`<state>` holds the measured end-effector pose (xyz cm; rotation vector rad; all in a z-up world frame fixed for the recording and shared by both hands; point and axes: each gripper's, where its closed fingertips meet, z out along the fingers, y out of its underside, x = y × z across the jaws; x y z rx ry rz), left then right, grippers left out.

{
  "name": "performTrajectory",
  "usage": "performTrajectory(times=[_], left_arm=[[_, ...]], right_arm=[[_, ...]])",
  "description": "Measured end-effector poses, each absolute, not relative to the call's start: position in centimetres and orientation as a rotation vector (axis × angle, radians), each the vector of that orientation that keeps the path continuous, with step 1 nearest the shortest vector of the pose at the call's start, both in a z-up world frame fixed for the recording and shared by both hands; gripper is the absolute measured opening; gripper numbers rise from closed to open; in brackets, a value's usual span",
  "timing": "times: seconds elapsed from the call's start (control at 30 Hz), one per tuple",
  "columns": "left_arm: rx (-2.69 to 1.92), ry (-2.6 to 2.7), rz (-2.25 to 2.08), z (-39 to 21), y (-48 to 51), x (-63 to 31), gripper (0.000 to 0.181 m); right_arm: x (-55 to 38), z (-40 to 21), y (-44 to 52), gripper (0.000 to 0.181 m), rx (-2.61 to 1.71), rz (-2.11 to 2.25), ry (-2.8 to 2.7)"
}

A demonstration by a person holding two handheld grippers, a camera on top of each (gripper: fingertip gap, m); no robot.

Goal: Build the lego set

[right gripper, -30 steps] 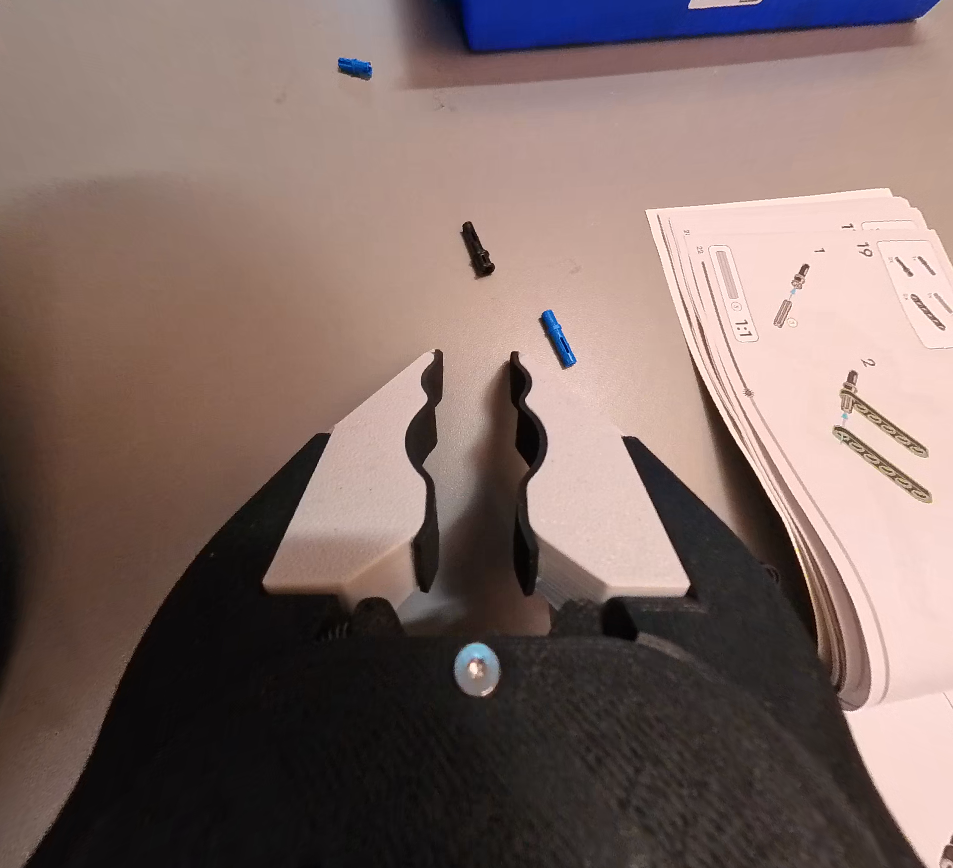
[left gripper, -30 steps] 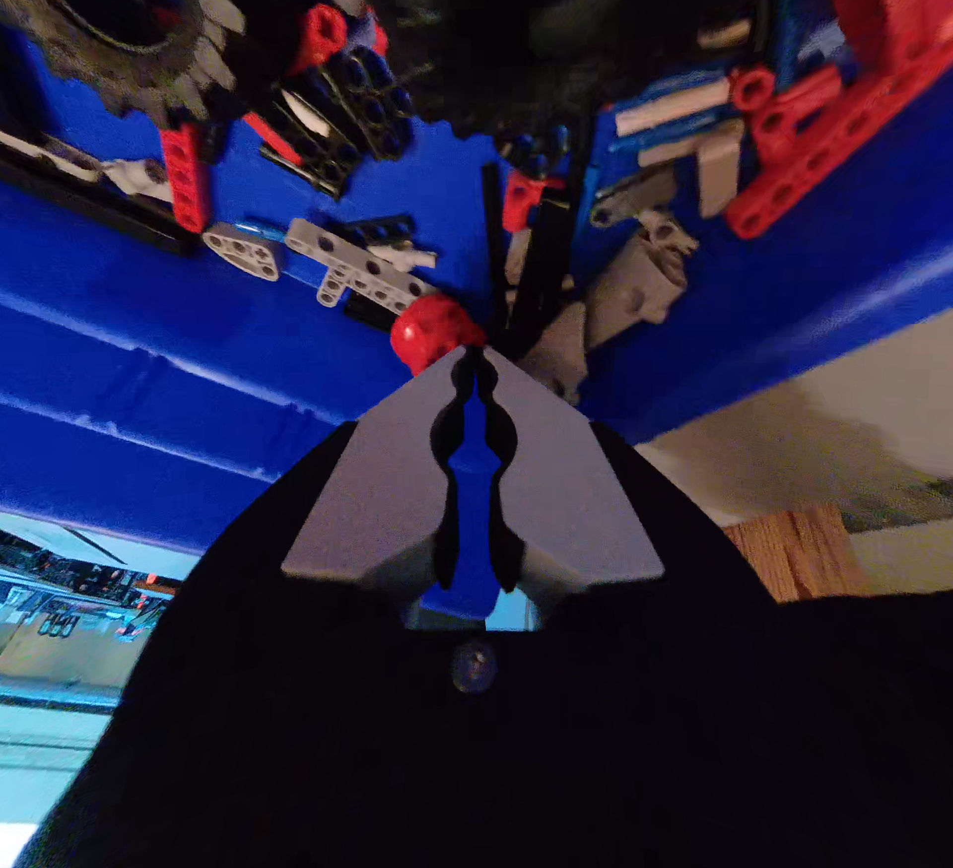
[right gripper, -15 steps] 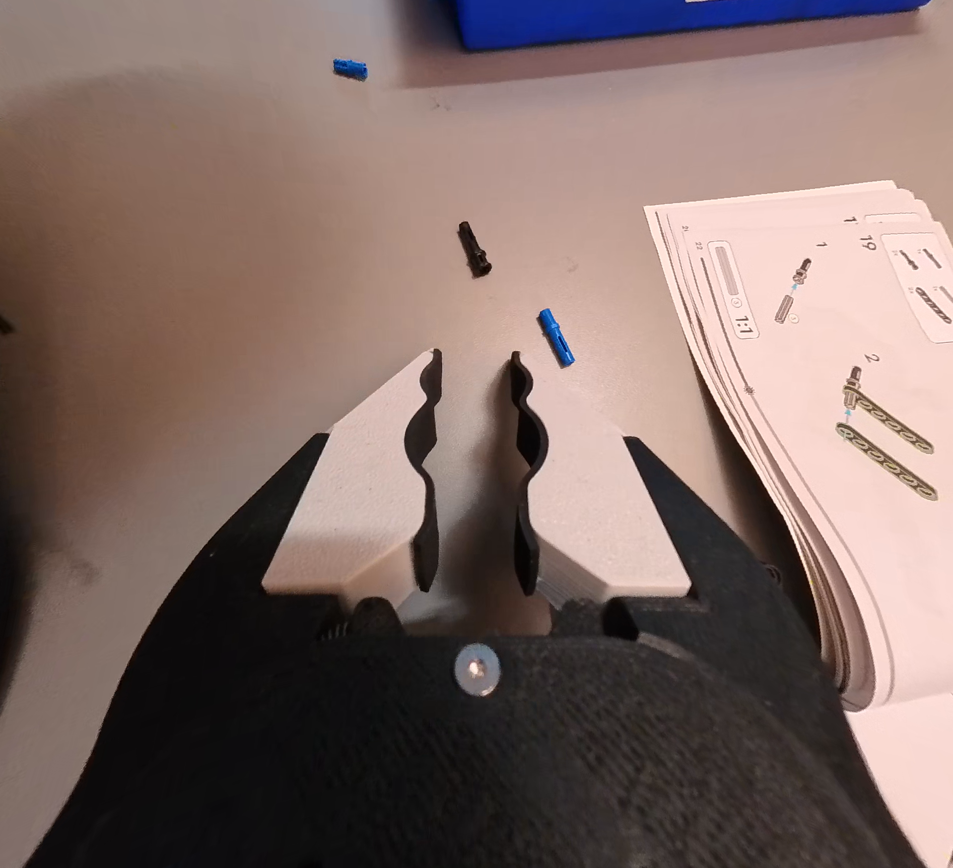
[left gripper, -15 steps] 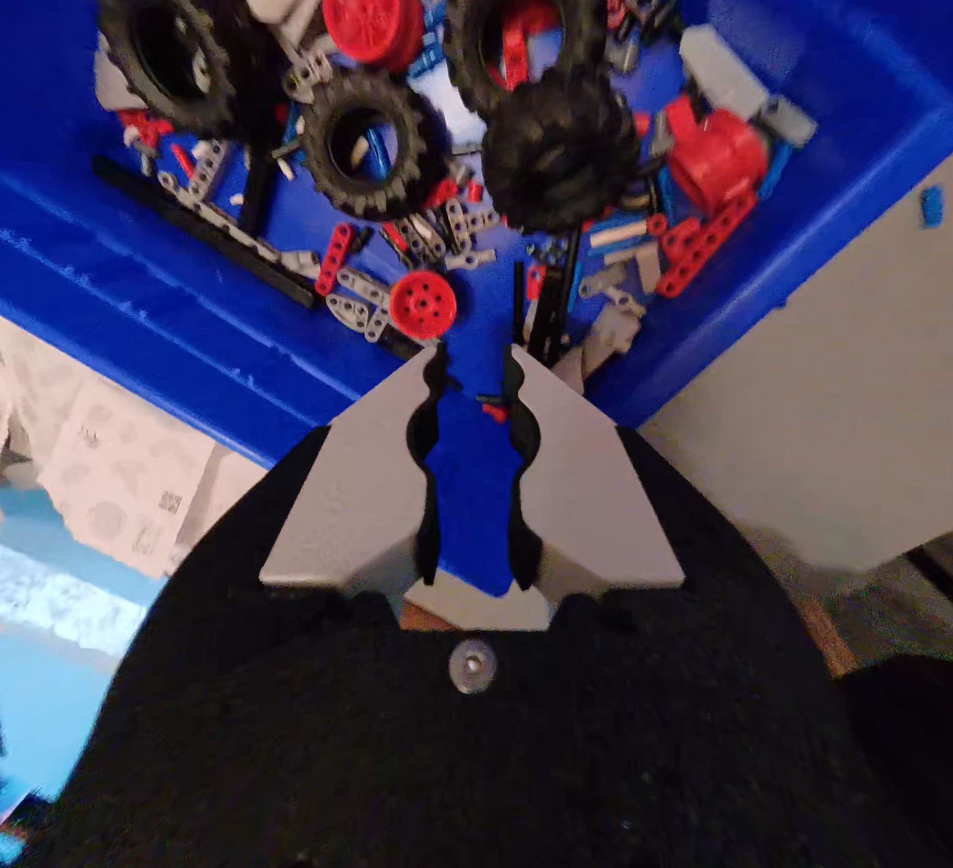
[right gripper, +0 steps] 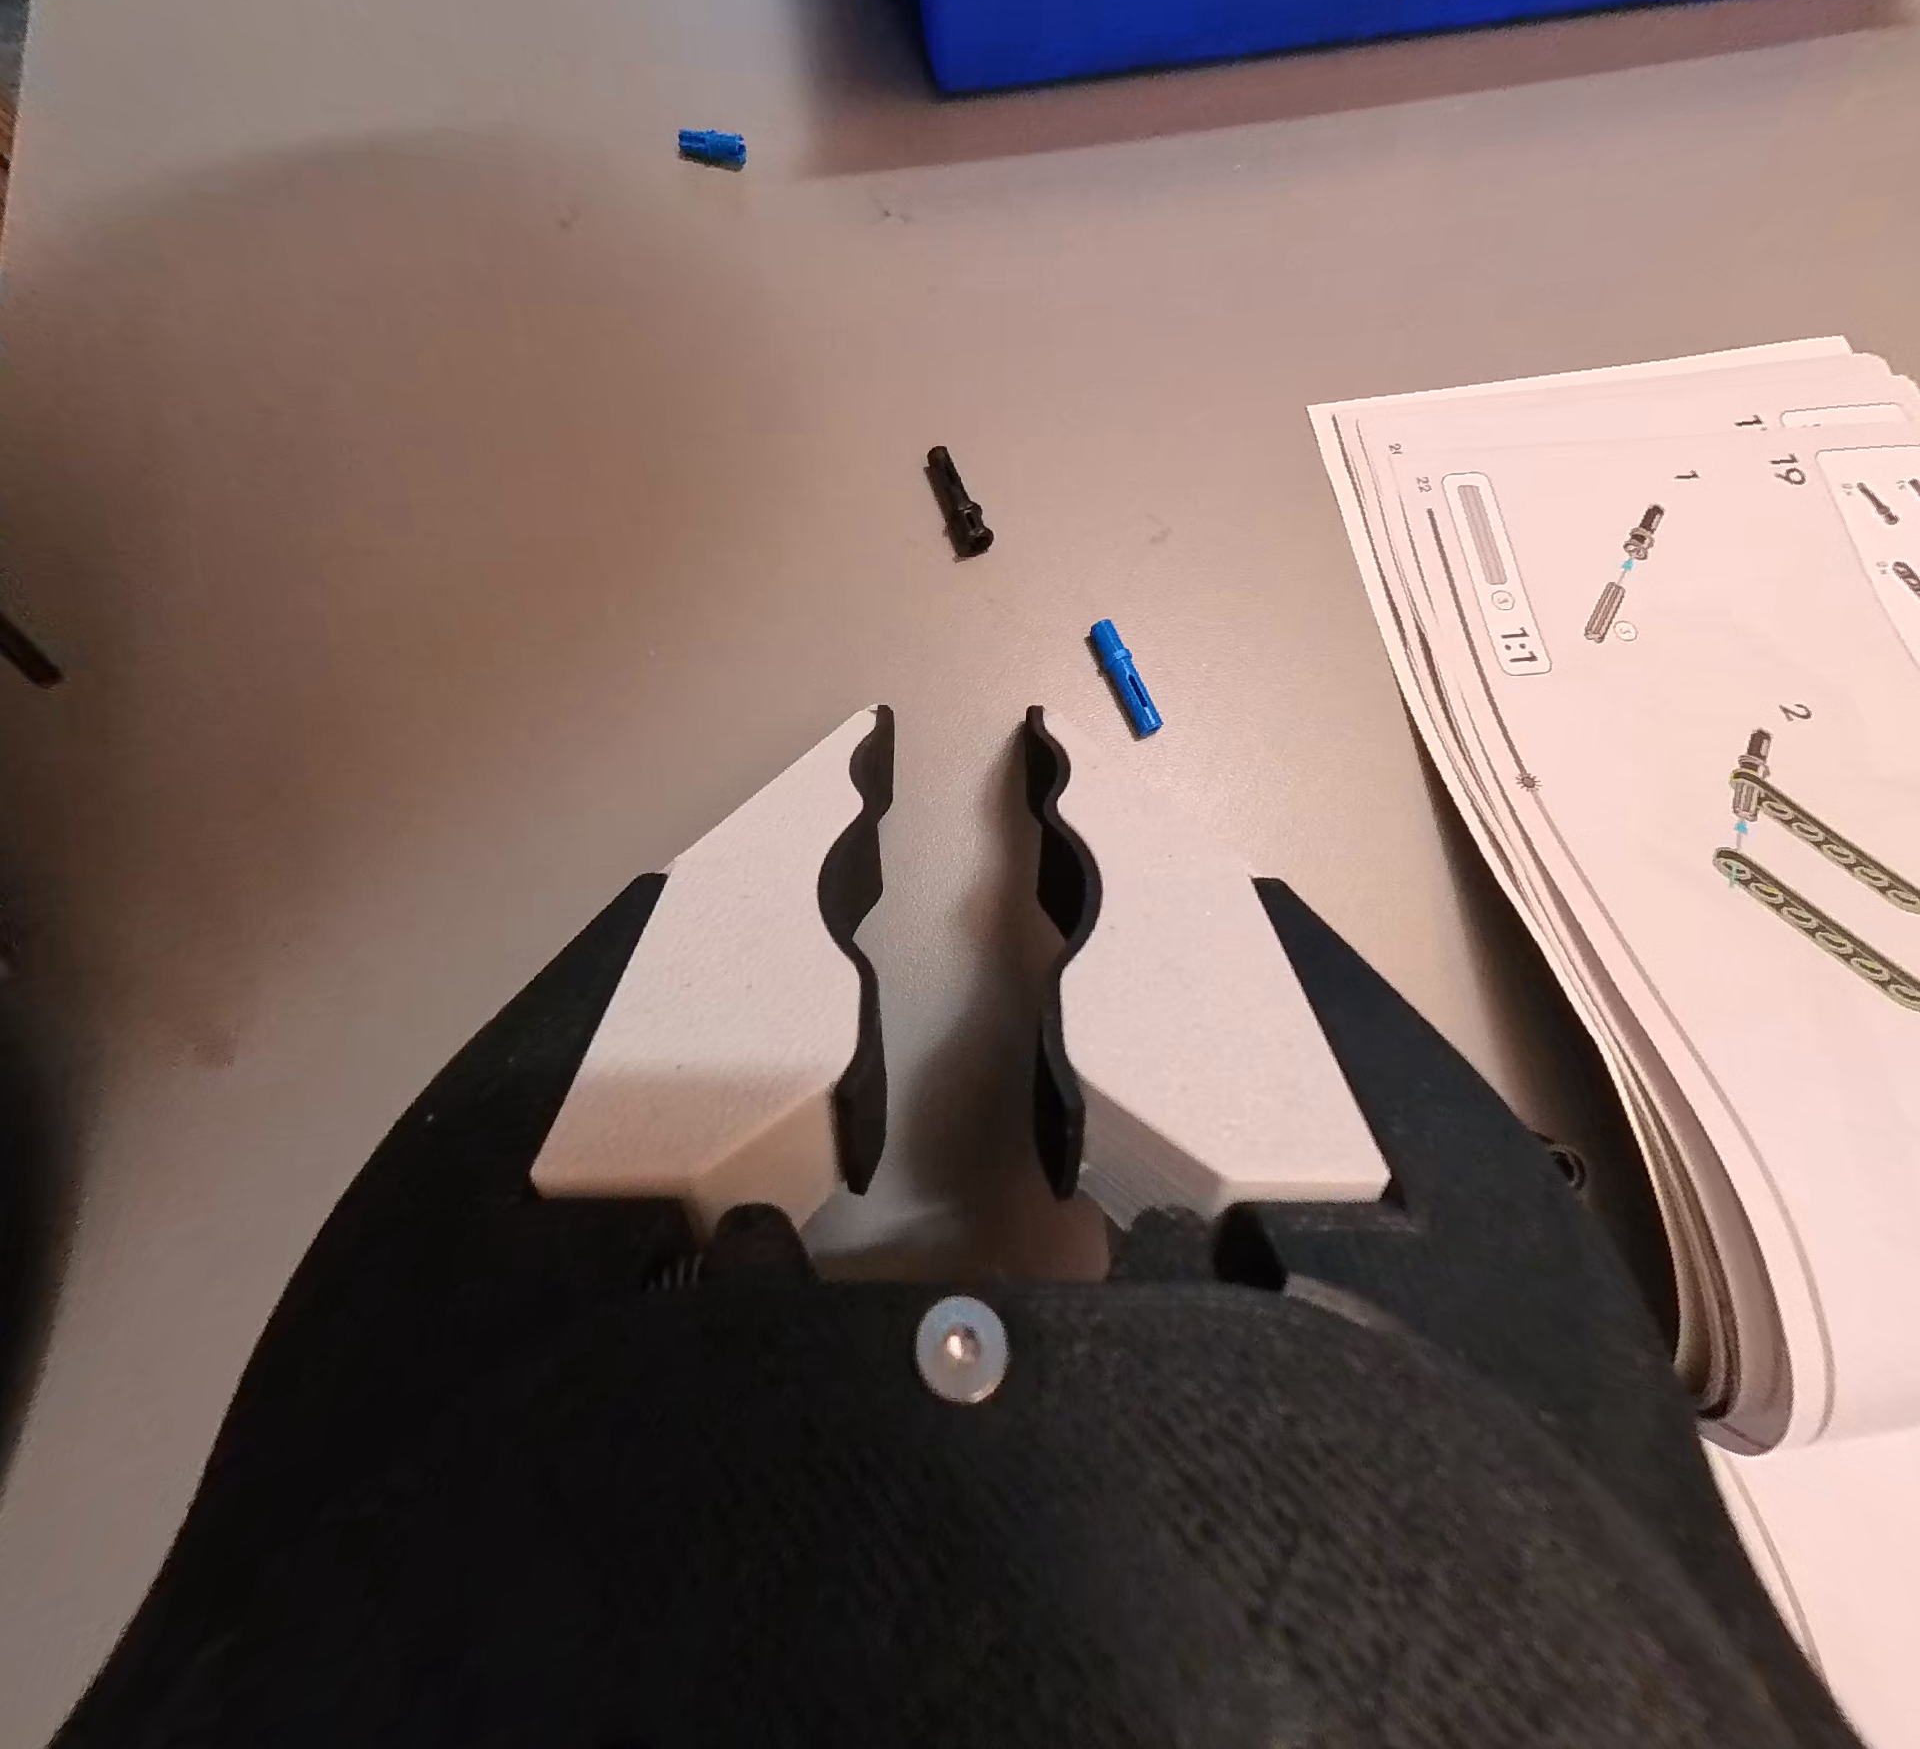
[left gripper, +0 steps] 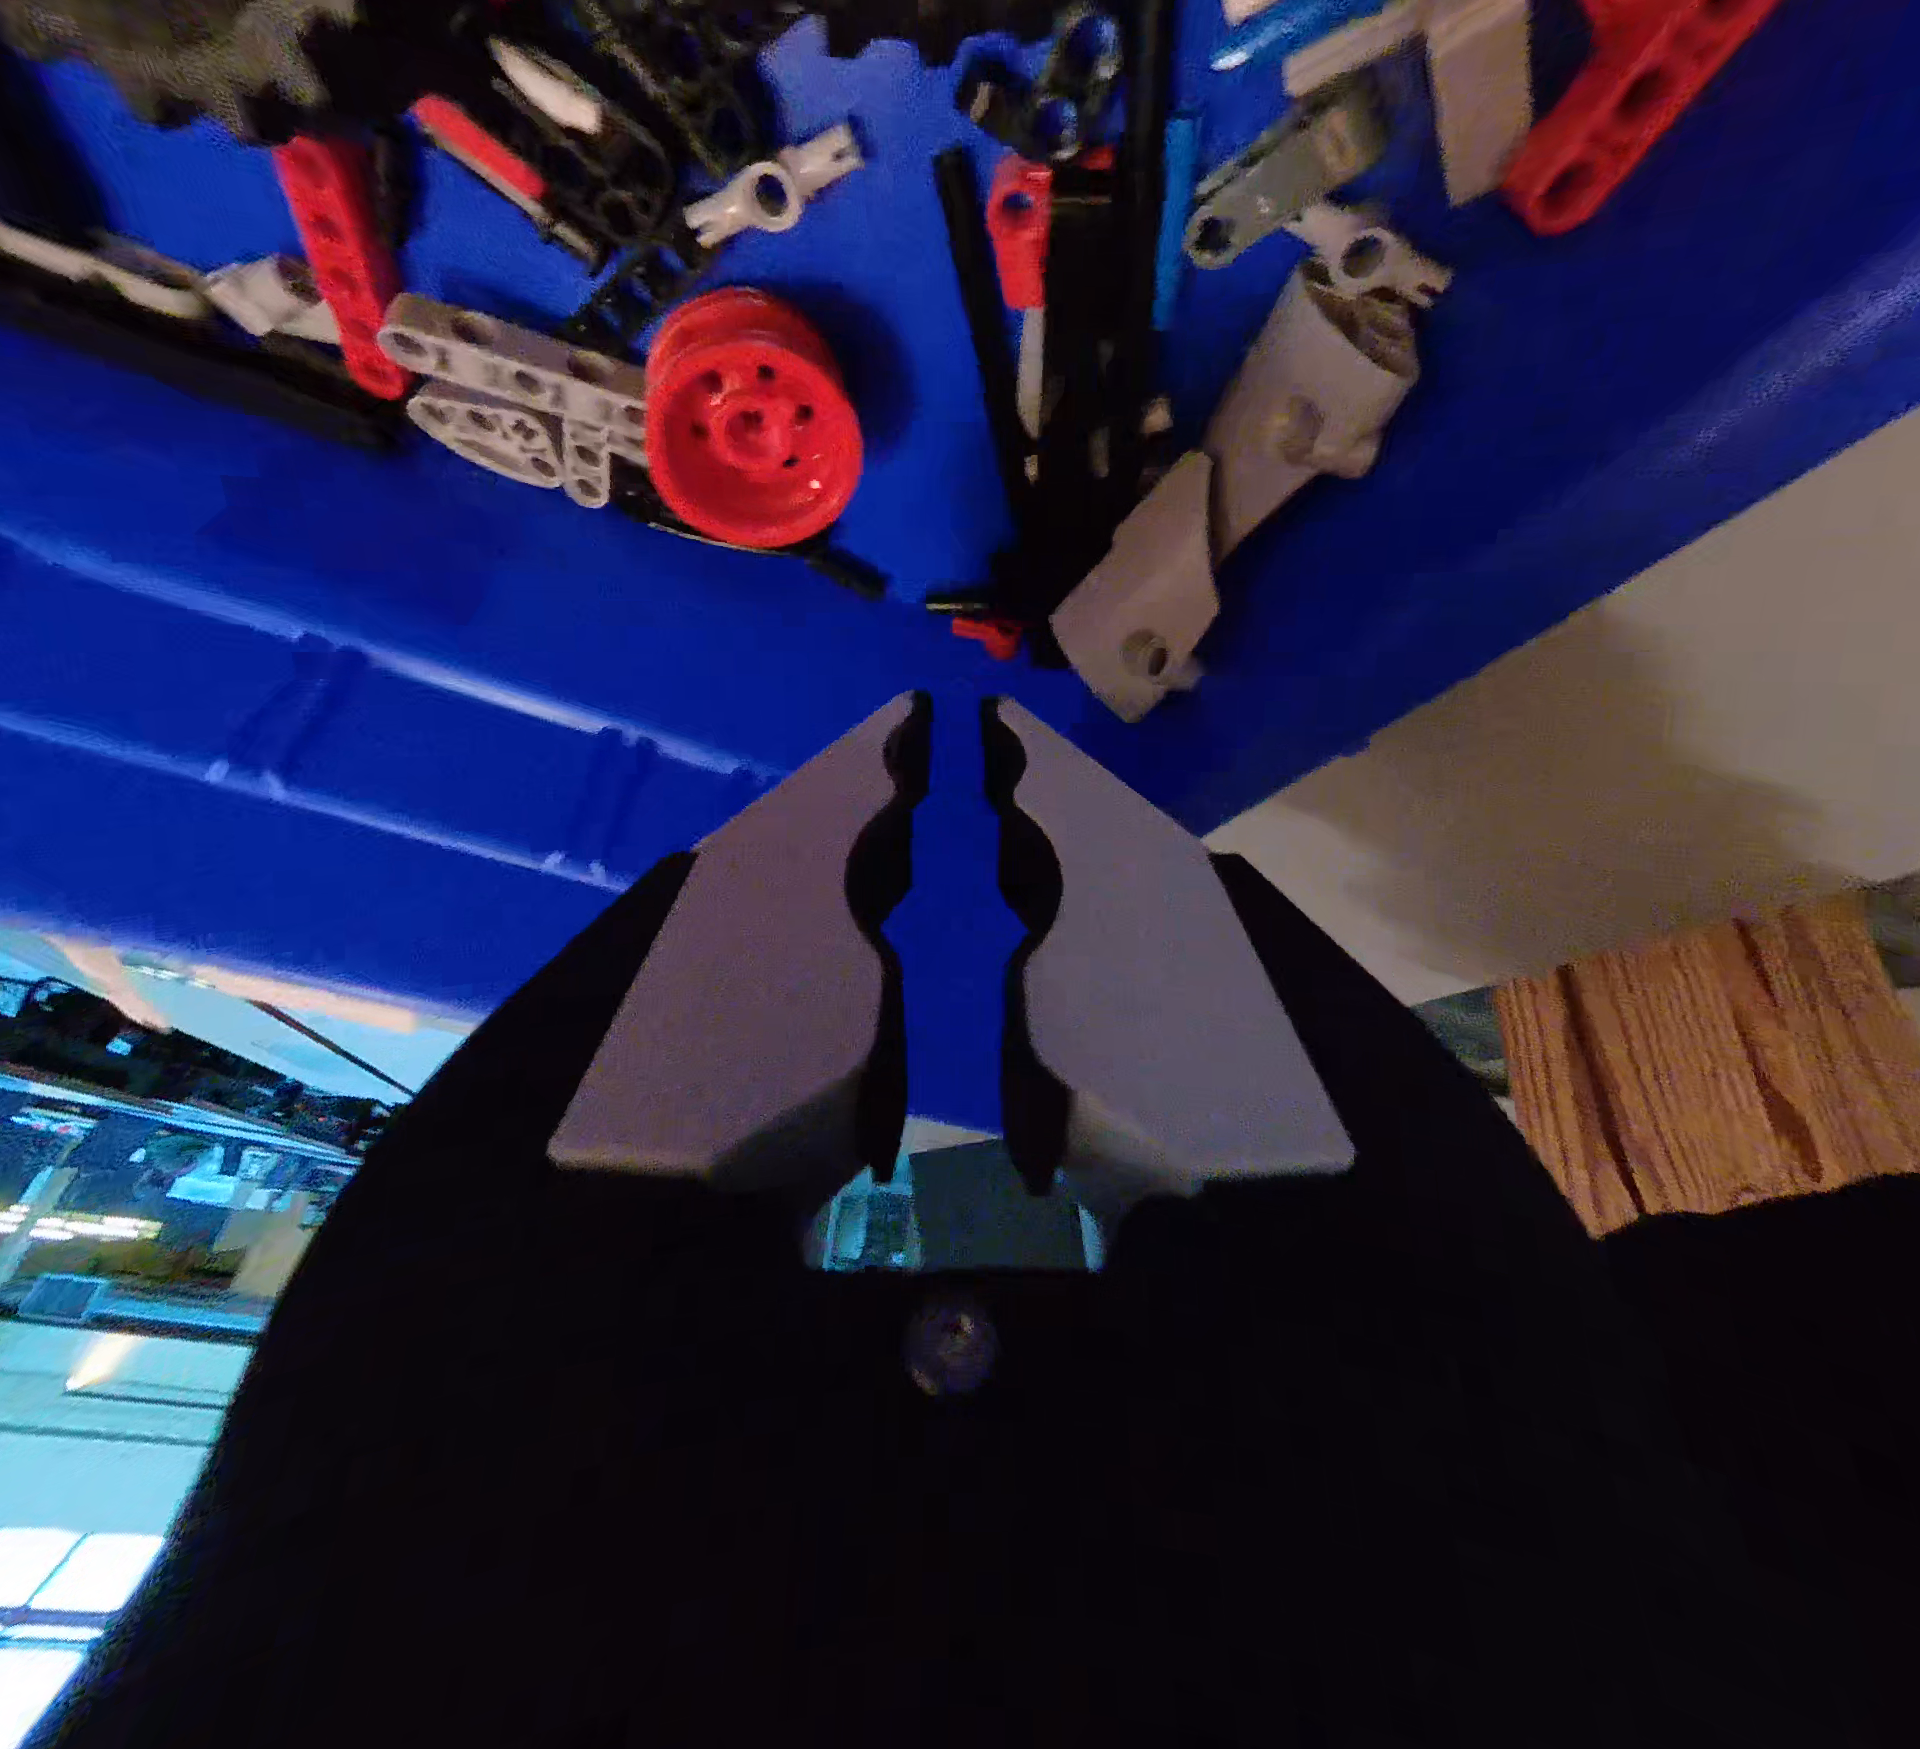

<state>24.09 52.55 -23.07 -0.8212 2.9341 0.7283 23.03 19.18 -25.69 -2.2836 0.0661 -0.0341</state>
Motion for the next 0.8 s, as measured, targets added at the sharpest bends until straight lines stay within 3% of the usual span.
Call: performTrajectory(times=[0.03, 0.2, 0.43, 0.5, 0.6, 0.8], left_arm=[[-0.884, 2.889, 0.682, -22.7, 52.6, 24.8, 0.008], [-1.06, 2.816, 0.4, -20.6, 52.1, 26.6, 0.01], [-0.648, 2.947, 0.836, -22.9, 52.9, 23.2, 0.009], [-0.665, 2.995, 0.903, -24.1, 52.8, 22.5, 0.0], [-0.728, 2.999, 0.984, -25.1, 53.1, 22.7, 0.0], [-1.076, 2.945, 0.303, -25.8, 47.9, 27.9, 0.0]], right_arm=[[23.0, -25.7, 19.2, 0.023, -2.284, -0.037, 0.065], [23.1, -25.7, 19.2, 0.023, -2.284, -0.041, 0.062], [23.1, -25.7, 19.2, 0.023, -2.284, -0.038, 0.064], [23.0, -25.7, 19.2, 0.023, -2.284, -0.039, 0.061], [23.0, -25.7, 19.2, 0.023, -2.284, -0.043, 0.059], [23.0, -25.7, 19.2, 0.023, -2.284, -0.041, 0.062]])
